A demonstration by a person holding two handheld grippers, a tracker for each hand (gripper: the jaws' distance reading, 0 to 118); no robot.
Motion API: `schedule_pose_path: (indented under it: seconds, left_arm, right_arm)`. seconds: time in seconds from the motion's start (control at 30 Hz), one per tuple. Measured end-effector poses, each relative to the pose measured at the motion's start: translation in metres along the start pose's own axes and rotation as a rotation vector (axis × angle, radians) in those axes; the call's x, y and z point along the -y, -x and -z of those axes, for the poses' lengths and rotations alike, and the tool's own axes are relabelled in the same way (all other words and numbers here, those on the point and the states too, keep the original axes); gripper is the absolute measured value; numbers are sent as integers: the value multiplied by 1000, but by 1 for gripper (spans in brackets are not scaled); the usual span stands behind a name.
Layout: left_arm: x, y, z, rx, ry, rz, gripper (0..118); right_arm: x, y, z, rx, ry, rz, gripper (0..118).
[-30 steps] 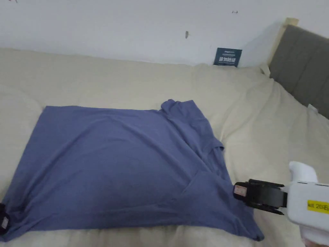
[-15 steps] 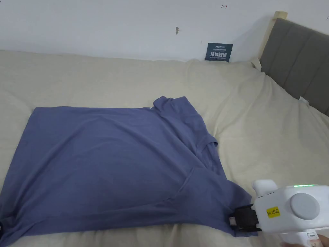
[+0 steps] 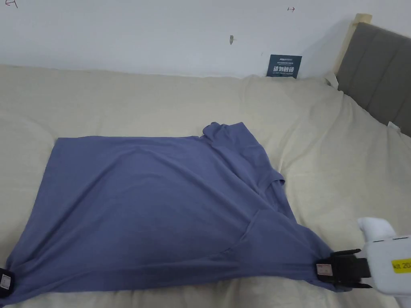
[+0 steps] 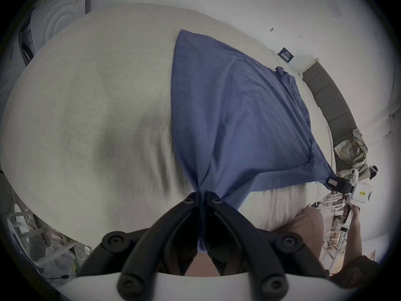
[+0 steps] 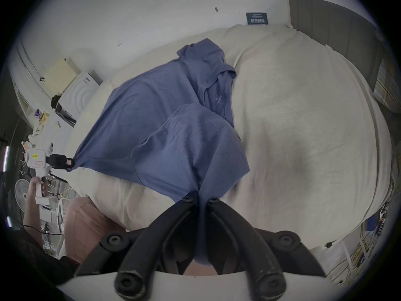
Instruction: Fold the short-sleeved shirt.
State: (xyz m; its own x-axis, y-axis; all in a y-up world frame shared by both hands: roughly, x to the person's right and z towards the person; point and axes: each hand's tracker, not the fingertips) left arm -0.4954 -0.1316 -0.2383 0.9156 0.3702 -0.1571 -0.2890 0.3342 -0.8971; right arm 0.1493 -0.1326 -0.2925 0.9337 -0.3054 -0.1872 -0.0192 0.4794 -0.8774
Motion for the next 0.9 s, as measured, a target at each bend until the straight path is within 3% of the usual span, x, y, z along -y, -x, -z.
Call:
schedule_pose_path:
  seconds: [0.27, 0.47, 0.67, 0.9]
  left_arm:
    - [-1, -3, -26, 87, 25, -11, 6]
    - [-34, 1, -22, 83, 67, -14, 6]
    - [-97, 14, 1, 142, 44, -140, 6]
    - [-168, 16, 61, 114, 65, -205, 6]
  right_arm:
    - [-3, 13, -37, -38, 55, 39, 4]
    - [-42, 4, -32, -83, 104, 128, 4]
    - [-116, 4, -3, -29, 120, 128, 4]
    - [-203, -10, 82, -4, 168, 241, 4]
